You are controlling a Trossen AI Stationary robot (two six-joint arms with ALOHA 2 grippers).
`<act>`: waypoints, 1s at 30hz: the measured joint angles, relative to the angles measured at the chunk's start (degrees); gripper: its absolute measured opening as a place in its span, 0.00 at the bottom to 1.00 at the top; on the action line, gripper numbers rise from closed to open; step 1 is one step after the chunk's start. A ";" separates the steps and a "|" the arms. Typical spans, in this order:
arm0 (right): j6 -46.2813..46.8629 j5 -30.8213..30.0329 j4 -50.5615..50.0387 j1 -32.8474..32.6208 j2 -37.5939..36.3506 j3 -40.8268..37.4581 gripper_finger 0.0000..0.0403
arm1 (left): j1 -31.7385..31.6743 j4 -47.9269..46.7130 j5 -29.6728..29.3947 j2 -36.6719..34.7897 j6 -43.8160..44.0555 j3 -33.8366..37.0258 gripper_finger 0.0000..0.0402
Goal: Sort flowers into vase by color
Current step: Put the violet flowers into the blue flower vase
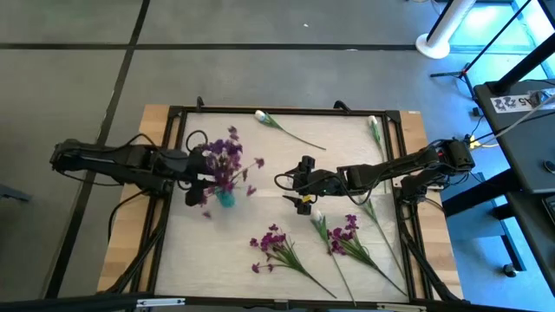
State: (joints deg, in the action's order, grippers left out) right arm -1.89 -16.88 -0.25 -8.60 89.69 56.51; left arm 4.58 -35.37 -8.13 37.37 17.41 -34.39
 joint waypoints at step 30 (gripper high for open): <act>-1.57 4.55 4.80 -0.01 0.63 -0.04 0.90 | 7.52 10.57 -7.84 0.46 -0.55 6.10 0.01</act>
State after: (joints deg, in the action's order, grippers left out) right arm -3.46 -12.32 4.55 -8.61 90.32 56.47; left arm 12.10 -24.80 -15.96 37.82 16.86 -28.29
